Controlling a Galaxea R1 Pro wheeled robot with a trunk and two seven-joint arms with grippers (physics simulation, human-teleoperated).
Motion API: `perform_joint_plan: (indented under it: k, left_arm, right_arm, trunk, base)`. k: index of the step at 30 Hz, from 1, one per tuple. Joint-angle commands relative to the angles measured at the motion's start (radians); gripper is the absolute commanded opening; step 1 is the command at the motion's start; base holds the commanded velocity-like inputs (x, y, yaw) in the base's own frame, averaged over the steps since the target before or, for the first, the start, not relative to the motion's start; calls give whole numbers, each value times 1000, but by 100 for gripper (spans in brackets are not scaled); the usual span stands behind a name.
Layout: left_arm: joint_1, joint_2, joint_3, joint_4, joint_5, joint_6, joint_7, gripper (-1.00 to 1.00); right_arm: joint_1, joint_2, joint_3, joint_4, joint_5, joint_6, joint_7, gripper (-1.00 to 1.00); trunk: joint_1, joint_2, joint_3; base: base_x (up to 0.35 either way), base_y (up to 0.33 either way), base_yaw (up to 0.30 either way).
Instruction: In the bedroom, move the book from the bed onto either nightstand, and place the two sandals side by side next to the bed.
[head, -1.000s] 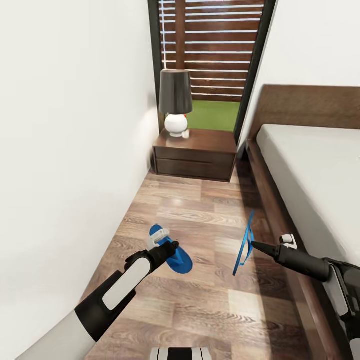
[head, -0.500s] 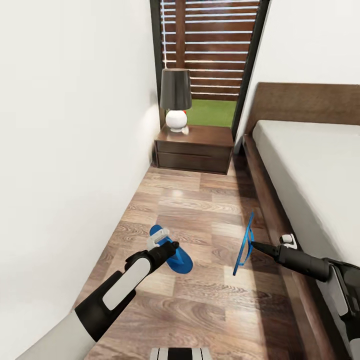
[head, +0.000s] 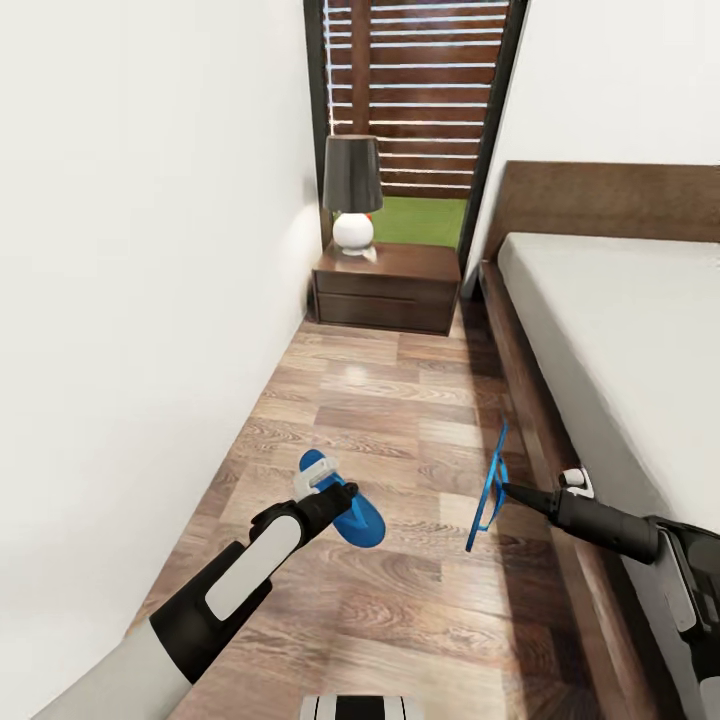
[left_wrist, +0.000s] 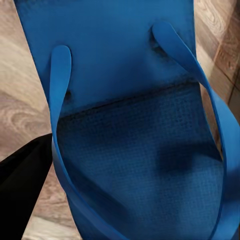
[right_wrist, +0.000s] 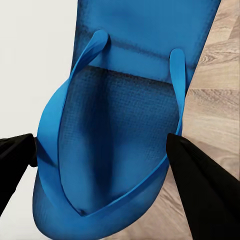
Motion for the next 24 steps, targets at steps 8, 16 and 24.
perform_joint_plan:
  k: [8,16,24]
  left_arm:
    - [-1,1,-2,-1,2,2,6,-100]
    - [-1,1,-2,-1,2,2,6,-100]
    - [-1,1,-2,-1,3,2,6,-100]
  right_arm:
    - [0,0,0,0,-4,8,1,-100]
    - [0,0,0,-1,-4,8,4,-100]
    - [0,0,1,-2,-4,8,4,-100]
  trunk:
    - [-1,0,-1]
    - [-1,0,-1]
    - [-1,0,-1]
  base:
    - [-342,0,0]
    - [-336,0,0]
    - [-67,0,-55]
